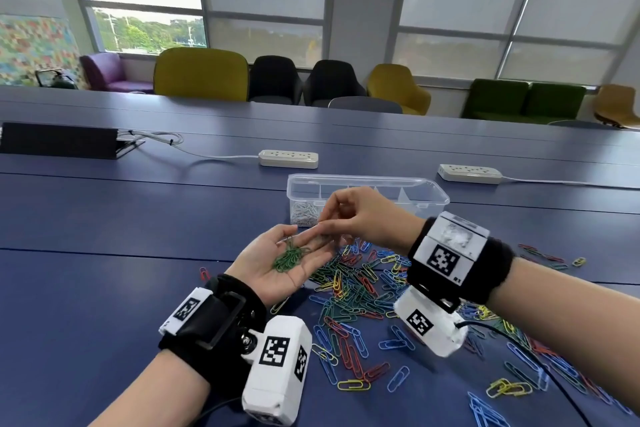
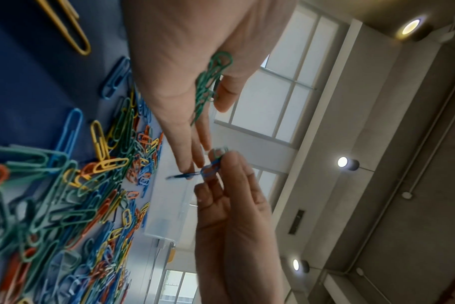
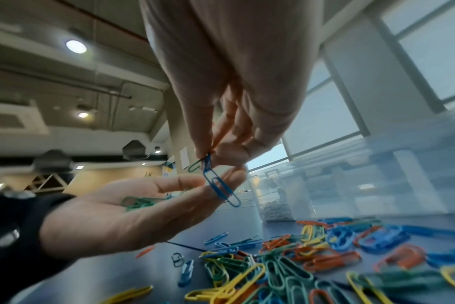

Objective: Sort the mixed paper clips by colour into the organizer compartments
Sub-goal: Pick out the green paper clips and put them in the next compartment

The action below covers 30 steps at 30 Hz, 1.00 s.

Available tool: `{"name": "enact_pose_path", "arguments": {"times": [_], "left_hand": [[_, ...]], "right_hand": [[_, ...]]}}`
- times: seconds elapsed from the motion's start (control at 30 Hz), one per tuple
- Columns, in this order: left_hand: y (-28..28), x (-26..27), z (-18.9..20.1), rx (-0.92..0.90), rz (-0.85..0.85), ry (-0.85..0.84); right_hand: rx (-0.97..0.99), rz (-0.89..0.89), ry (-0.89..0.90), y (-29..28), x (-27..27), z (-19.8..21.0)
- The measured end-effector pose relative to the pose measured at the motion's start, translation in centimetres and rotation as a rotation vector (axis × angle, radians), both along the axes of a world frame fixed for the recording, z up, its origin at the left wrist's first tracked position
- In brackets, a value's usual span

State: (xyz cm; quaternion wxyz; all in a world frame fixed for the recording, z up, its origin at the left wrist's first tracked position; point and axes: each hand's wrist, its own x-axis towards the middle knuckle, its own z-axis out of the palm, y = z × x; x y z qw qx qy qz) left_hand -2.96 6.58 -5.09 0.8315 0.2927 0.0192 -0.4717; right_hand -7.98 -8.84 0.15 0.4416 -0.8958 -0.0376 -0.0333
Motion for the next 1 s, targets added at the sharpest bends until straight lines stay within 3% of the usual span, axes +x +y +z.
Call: {"name": "enact_pose_path", "arguments": {"times": [0.1, 0.33, 0.47, 0.57, 0.77, 0.9, 0.93, 1.0], "left_hand": [[-0.1, -0.2, 0.1, 0.0, 0.007, 0.024], [0.8, 1.4, -0.4, -0.053, 0.145, 0.119], [2.4, 2.5, 0.5, -0.081, 0.222, 0.162], [3.8, 3.5, 1.2, -0.159, 0.167, 0.15], [6.8, 5.9, 0.9, -0.135, -0.05, -0.001], [6.8, 5.8, 3.2, 0.027, -0.132, -0.309], [6.7, 5.6, 4.2, 0.192, -0.102, -0.372], [6.5, 4.9, 5.0, 0.615, 0.047, -0.658]], "right_hand": [[-0.178, 0.007, -0.037, 1.0, 0.6, 0.1], [-0.133, -0.044, -0.179, -0.5, 0.2, 0.6], [-0.263, -0.059, -0.005, -3.3, -1.3, -0.3], [-0.455, 0.012, 0.155, -3.7, -2.0, -1.3], [-0.507, 0.213, 0.128, 0.1, -2.1, -1.5], [-0.581, 0.452, 0.134, 3.9, -1.3, -1.5], [-0.603, 0.509, 0.156, 4.8, -1.1, -1.6], [-0.609, 0.581, 0.19, 6.3, -0.8, -2.0]]}}
